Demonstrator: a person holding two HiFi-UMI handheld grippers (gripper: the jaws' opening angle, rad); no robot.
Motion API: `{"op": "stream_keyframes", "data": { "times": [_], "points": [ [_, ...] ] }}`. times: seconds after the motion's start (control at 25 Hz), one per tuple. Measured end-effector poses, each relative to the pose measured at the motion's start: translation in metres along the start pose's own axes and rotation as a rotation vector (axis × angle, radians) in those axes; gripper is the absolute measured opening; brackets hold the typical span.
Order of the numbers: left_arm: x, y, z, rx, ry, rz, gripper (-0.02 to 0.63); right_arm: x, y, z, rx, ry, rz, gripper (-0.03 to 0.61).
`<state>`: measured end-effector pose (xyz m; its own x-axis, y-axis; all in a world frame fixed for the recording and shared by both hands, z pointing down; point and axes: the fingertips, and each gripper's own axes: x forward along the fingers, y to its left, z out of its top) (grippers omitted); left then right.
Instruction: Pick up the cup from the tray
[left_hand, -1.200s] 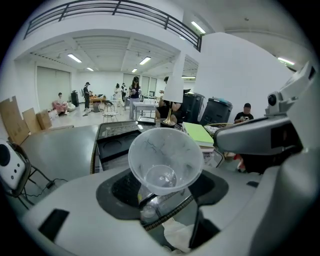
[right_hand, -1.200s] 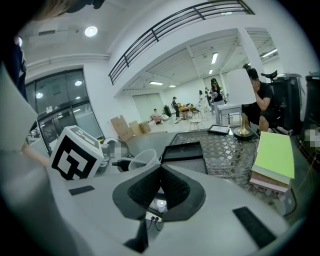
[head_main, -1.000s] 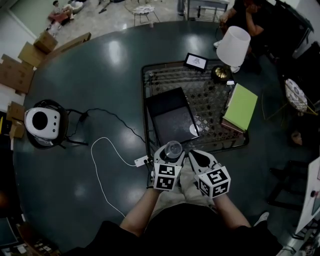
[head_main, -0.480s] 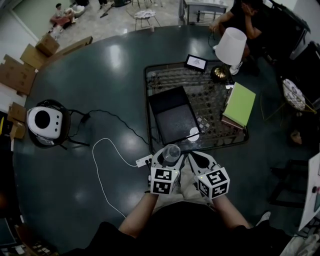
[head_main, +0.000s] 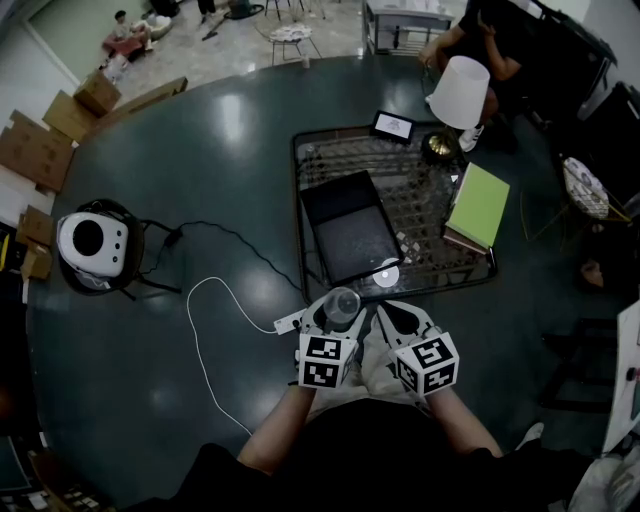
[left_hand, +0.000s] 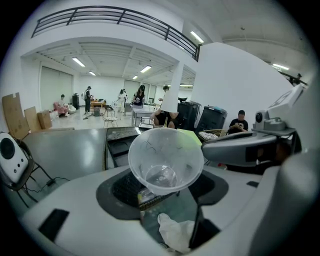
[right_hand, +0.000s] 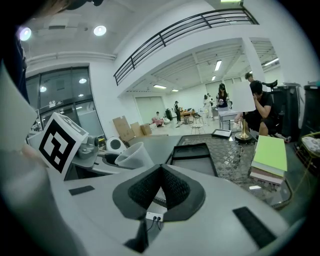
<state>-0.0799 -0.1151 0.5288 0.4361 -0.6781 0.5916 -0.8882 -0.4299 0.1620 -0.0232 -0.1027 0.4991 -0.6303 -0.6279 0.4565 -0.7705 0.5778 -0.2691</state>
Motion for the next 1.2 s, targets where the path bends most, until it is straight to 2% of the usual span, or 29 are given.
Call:
{"op": "stream_keyframes", "data": {
  "times": [0.28,1.2],
  "points": [
    [-0.0061,-0.0009,0.0018,0.006,-0.010,0.000,0.285,-0.0031,0.0032,0.0021,-0.033,-0.003,-0.008,0.011],
    [-0.0073,-0.0064,0.0066,0.023,-0.029,-0.007,0.285,-0.0086,0.0036,-0.0059,-0.046,0.008,-0.024,0.011]
  ]
}}
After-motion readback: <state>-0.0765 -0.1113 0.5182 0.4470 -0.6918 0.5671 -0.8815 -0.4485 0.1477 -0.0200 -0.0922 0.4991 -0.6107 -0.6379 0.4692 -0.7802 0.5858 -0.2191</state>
